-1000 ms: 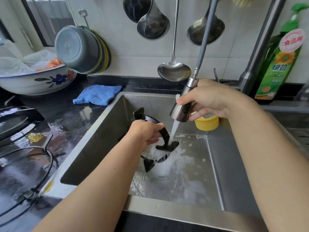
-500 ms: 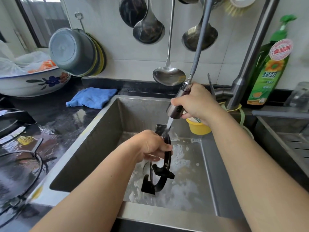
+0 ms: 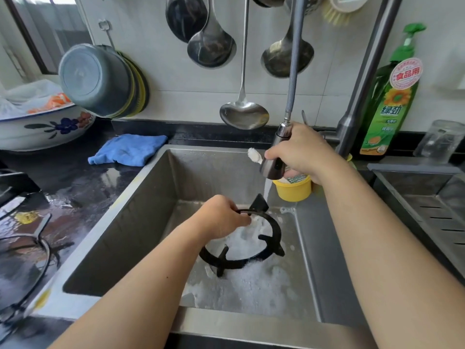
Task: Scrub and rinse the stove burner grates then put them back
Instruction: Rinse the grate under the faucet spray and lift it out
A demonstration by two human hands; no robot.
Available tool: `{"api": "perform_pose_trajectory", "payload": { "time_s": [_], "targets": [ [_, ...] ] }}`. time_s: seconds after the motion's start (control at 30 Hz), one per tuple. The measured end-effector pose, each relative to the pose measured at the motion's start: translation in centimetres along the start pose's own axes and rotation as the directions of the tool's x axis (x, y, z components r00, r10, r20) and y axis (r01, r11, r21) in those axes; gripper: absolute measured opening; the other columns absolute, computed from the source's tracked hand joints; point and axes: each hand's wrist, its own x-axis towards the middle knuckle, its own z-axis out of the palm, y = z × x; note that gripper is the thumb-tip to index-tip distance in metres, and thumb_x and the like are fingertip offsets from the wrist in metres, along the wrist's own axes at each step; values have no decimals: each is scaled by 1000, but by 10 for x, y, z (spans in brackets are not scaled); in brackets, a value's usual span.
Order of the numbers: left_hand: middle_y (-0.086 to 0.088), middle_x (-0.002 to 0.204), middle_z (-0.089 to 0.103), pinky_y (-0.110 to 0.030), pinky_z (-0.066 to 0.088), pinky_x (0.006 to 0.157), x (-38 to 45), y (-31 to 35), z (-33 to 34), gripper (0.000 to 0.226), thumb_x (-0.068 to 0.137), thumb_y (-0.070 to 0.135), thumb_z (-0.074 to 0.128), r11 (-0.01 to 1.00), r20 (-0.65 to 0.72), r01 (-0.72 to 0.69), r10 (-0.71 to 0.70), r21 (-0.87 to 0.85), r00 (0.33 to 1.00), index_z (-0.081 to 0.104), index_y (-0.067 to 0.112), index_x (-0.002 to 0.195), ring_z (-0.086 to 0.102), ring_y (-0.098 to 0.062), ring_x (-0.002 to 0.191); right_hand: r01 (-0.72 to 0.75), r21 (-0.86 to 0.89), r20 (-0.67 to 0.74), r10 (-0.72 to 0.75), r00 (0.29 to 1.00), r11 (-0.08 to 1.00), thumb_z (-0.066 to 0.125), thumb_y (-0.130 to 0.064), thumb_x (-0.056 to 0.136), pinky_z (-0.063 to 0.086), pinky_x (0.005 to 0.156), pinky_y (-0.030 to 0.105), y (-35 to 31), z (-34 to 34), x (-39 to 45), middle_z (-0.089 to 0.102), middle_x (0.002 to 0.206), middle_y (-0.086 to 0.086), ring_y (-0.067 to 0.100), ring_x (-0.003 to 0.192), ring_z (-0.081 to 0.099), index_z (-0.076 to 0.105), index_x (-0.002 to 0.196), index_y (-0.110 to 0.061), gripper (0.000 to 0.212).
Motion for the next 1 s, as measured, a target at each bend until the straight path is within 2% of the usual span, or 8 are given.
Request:
{"api": "perform_pose_trajectory", "payload": {
  "time_s": [0.17,0.33,0.43,0.53,0.6,0.73,0.87,1.0],
  "targets": [
    [-4,78,61,-34,43,71,-8,8,-6,47,92,48,50,998,7,5,-4,-61,1000,74,10,79,56,-21,74,-51,31,104,48,993,998,81,-16,74,63,62,44,-4,-9,-4,67,103,8,27,88,70,64,98,-15,29],
    [-6,77,69,-37,48,75,-3,0,-21,47,86,50,51,911,-344,75,-228,-406,911,71,9,75,63,-26,74,-94,45,183,85,980,995,76,-12,77,64,66,47,-3,-20,-9,68,100,12,26,87,69,64,98,-8,25],
    [-3,73,58,-31,42,64,0,-5,-31,19,92,19,58,875,-385,-9,-203,-483,900,72,6,91,58,-25,74,-124,132,247,89,965,983,75,-9,80,63,69,48,-3,-23,-11,72,99,15,31,85,74,66,96,-6,18],
    [-1,71,52,-31,40,61,5,-7,-27,33,94,-5,43,735,-295,-49,-209,-676,933,68,-2,116,58,-24,69,-165,253,332,75,940,953,73,-6,82,62,75,54,-10,-17,-14,73,105,21,36,88,75,67,103,-1,22],
    [-8,67,48,-25,41,56,9,-10,-25,37,91,-11,33,651,-239,-38,-222,-758,945,68,-5,101,54,-14,52,-183,313,377,55,924,932,71,-5,83,61,77,55,-14,-13,-15,72,108,24,38,90,74,67,106,1,24],
    [-8,59,35,-23,37,48,5,-15,-22,59,95,-11,26,691,-174,-6,-175,-723,969,57,14,52,40,-10,37,-180,408,406,-1,914,895,70,-4,85,61,78,55,-21,-2,-17,72,106,25,37,91,74,68,101,0,16],
    [-3,72,55,-31,44,65,5,-24,-18,32,101,2,45,758,-95,94,-202,-645,975,56,13,73,52,-16,65,-150,470,368,-39,929,870,69,-4,84,61,76,55,-26,13,-18,74,100,24,35,87,75,67,95,-3,11],
    [-1,71,56,-35,47,74,1,-25,-19,30,95,9,51,785,-58,106,-179,-610,982,62,17,68,52,-15,65,-117,456,304,-31,952,882,70,-5,82,63,71,52,-26,20,-16,74,99,22,34,89,74,67,95,-3,14]
  ]
}}
